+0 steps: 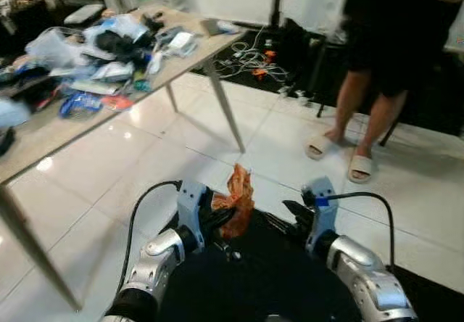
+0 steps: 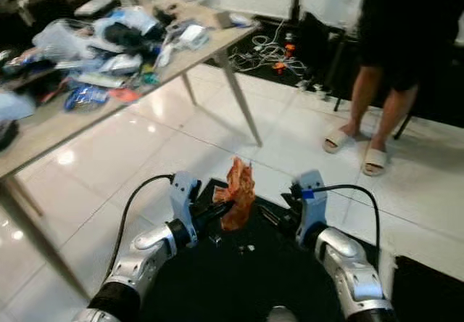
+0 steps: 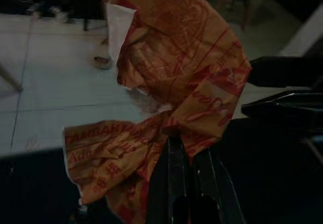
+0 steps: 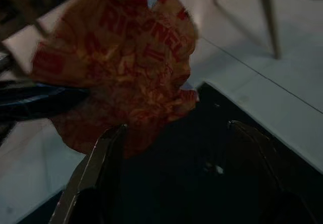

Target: Picking trash to rubbish bin

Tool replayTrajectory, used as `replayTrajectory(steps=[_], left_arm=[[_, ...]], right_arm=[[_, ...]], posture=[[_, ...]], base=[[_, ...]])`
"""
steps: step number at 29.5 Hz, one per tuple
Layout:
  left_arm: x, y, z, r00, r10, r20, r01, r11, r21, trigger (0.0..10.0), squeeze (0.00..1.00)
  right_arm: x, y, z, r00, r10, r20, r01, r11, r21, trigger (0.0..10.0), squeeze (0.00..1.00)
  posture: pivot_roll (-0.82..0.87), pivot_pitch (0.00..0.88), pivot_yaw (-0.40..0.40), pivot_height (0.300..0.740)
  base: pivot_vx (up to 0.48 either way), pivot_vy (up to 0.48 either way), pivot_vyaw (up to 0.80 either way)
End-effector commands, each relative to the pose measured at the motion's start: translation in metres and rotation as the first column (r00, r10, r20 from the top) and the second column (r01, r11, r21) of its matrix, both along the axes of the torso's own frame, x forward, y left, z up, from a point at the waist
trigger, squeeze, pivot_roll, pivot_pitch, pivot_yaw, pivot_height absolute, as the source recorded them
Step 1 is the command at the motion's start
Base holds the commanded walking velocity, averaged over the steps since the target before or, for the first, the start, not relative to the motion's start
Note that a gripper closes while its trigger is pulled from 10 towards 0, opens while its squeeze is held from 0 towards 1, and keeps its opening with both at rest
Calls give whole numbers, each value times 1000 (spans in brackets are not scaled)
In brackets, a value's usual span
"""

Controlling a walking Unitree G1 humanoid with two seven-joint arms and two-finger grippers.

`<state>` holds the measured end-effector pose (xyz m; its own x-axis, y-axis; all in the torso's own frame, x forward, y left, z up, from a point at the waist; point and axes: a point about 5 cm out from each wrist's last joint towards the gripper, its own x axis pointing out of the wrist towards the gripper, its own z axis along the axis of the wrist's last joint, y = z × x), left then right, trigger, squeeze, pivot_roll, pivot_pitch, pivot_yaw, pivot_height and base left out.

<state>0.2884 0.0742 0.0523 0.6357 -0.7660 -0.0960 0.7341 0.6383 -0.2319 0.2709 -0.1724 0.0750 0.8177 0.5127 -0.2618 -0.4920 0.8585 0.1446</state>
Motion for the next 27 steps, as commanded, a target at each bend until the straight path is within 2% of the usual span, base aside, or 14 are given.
replayTrajectory(steps=[1,6,12,19,27], left_arm=[[0,0,-4,1000,19,9,-19,999,34,10000,0],[9,6,-2,994,97,42,-100,992,78,10000,0],[16,15,1,983,161,84,-169,980,108,10000,0],[21,16,5,968,221,118,-233,967,104,10000,0],[24,14,4,963,240,124,-254,961,112,10000,0]], right_arm=[[3,4,3,1000,-3,27,2,1000,6,10000,0],[13,4,7,996,-72,51,70,997,44,10000,0],[20,9,9,996,-64,60,60,996,63,10000,0],[27,18,11,997,-40,71,35,997,72,10000,0],[32,20,6,997,-49,62,44,995,88,10000,0]], posture=[[-99,72,114,740],[-85,68,109,740],[-66,59,103,740],[-47,48,86,740],[-53,29,79,740]], base=[[0,0,-800],[0,0,-800],[0,0,-800],[0,0,-800],[0,0,-800]])
